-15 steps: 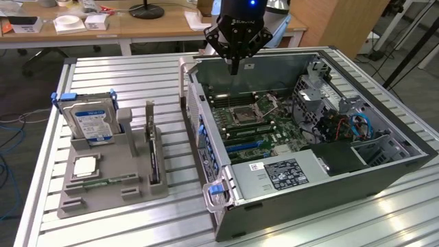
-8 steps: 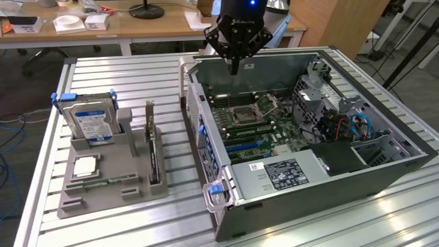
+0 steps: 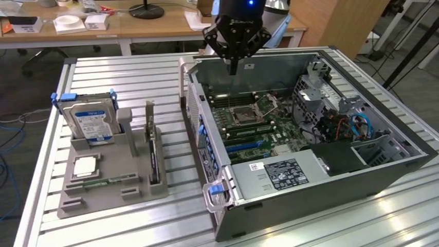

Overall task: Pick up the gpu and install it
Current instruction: 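Reach for the gpu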

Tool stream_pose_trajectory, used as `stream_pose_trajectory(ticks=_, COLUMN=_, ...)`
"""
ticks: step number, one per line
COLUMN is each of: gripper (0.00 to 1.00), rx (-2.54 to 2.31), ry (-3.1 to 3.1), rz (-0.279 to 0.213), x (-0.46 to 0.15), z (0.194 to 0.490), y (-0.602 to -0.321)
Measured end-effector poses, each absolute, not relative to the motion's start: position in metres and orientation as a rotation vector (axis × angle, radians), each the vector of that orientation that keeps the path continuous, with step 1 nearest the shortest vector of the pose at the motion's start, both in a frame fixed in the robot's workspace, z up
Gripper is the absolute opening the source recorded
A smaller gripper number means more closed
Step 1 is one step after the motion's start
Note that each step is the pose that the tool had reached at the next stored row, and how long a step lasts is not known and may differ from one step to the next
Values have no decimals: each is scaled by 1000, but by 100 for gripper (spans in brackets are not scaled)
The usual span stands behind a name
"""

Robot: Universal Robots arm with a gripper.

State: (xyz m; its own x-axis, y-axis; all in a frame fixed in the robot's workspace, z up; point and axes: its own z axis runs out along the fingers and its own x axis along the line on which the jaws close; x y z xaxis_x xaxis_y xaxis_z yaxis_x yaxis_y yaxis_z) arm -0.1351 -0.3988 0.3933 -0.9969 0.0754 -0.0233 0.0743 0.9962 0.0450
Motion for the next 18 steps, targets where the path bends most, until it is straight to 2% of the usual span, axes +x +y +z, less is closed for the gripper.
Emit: stream_pose_trajectory(ticks=18, gripper=11, rx=117, ry=3114, rz=69, x=-146, z=393, y=-399)
